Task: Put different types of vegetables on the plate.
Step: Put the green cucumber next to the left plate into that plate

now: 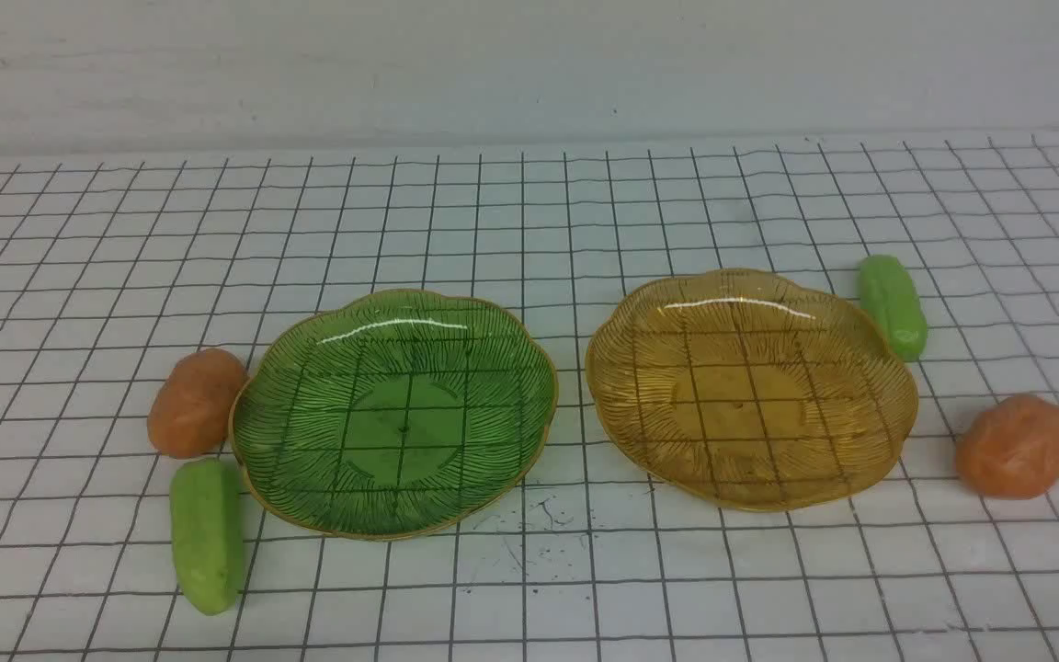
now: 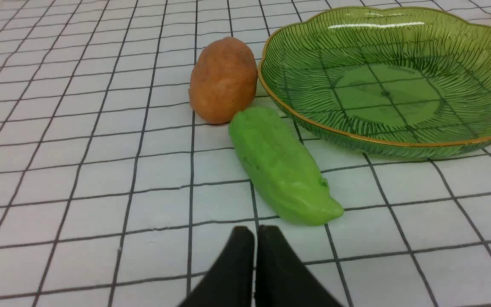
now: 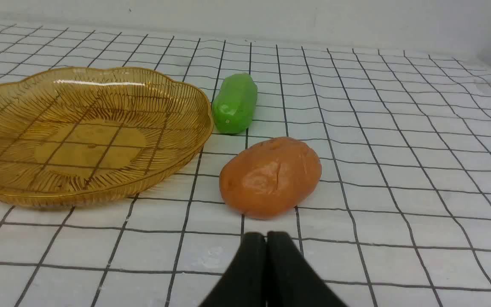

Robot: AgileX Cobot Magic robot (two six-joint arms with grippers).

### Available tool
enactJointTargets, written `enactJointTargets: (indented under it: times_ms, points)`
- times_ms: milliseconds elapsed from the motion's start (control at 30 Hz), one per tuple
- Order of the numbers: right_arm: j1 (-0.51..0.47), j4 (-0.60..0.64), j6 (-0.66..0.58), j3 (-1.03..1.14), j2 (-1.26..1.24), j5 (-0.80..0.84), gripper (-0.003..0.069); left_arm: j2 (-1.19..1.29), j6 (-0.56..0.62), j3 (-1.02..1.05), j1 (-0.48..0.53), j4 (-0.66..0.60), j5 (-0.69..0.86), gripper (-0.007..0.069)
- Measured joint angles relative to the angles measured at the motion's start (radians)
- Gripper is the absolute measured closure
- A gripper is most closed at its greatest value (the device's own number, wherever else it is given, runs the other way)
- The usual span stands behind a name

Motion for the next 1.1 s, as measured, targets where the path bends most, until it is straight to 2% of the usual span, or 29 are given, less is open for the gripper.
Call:
enactJointTargets:
  times_ms: [700,800,967,1100]
  points:
    - [0.0,0.0,0.0,0.0,0.0,0.0,0.0674,0.0,-0.006,0.001,0.0,0.007,-0.008,0.0632]
    - [0.0,0.0,0.0,0.0,0.0,0.0,0.0674,0.0,-0.056,0.003,0.0,-0.055,-0.06,0.0632]
    - [0.0,0.0,0.0,0.0,0.0,0.0,0.0674,0.0,-0.2,0.003,0.0,-0.309,-0.205,0.0632]
    - [0.0,0.0,0.0,0.0,0.0,0.0,0.0674,0.0,-0.217,0.003,0.0,-0.387,-0.307,0.0632]
